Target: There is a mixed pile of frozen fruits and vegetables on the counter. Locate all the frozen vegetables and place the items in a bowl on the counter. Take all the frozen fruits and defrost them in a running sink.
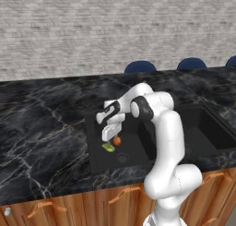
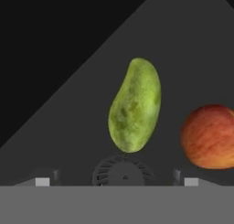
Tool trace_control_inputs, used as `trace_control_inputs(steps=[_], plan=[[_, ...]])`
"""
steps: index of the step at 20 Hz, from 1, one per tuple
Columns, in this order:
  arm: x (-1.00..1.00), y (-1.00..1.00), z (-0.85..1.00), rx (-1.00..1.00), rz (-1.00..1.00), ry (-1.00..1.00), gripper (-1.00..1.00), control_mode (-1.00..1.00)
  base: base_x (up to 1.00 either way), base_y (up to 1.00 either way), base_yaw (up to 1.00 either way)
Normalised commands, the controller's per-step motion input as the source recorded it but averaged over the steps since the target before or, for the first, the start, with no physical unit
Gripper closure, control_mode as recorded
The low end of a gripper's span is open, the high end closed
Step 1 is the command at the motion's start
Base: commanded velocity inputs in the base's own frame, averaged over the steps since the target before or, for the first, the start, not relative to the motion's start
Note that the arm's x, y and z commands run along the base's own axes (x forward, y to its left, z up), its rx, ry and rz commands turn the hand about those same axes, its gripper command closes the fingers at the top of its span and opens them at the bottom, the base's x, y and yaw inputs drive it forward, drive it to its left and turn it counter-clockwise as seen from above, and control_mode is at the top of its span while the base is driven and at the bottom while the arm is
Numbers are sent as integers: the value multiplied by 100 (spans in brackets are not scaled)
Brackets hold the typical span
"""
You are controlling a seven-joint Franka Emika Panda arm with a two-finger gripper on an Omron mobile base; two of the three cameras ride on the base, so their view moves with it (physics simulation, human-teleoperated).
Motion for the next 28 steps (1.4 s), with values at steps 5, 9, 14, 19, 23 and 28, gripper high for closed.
trace_control_inputs(steps=[5,9,14,19,23,28], plan=[[-25,-7,50,3,-4,-1,-100,-100,0,0,0],[-21,-4,53,2,-5,0,-100,-100,0,0,0],[-31,-15,38,3,-5,1,-100,-100,0,0,0],[-26,-21,37,0,-7,-4,-100,-100,0,0,0],[-19,-14,48,0,-8,-3,-100,-100,0,0,0],[-17,-13,47,0,-10,-5,-100,-100,0,0,0]])
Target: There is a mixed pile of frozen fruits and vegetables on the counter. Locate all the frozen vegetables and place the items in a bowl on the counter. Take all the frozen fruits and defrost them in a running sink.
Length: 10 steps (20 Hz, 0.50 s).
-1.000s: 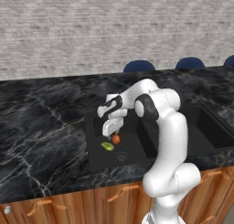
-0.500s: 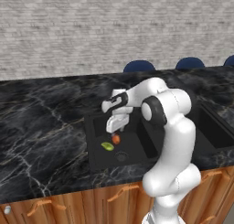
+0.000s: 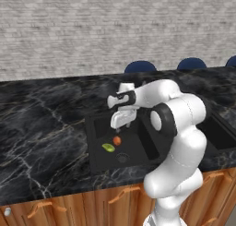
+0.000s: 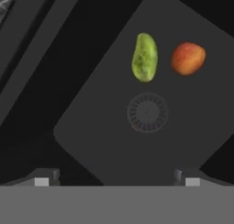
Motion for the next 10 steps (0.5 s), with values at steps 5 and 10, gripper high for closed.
trace_control_inputs(steps=[5,10], plan=[[-15,-13,44,0,-11,-5,-100,-100,0,0,0],[-16,-7,43,-1,-11,-8,-100,-100,0,0,0]])
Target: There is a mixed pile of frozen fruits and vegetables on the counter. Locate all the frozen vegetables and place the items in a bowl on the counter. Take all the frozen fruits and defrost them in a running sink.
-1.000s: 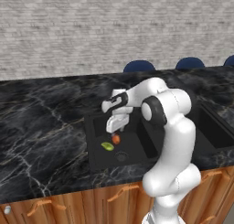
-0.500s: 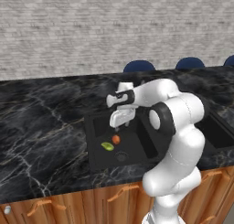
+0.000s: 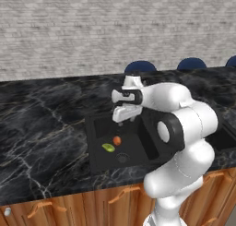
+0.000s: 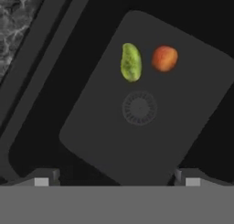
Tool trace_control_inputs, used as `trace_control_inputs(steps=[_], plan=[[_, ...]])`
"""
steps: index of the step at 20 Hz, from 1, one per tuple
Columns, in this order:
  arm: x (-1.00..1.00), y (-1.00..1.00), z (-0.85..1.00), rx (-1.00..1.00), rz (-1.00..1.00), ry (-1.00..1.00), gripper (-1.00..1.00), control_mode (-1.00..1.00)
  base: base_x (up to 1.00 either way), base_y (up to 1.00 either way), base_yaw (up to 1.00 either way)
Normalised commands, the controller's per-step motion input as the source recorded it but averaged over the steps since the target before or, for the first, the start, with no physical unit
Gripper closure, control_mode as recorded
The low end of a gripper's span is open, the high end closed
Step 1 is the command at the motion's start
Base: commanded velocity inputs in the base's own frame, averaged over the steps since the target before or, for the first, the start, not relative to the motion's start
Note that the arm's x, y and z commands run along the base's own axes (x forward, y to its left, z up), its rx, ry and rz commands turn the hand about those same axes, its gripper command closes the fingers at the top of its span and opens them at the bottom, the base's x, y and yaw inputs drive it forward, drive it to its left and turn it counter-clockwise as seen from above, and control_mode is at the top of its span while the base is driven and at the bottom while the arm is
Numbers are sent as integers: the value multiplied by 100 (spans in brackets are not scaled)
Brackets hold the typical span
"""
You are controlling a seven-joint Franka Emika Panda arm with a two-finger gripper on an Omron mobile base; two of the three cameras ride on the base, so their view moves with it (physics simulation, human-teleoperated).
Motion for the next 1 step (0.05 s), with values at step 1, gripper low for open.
trace_control_inputs(steps=[1], plan=[[-17,-2,33,0,-5,-19,-100,-100,0,0,0]])
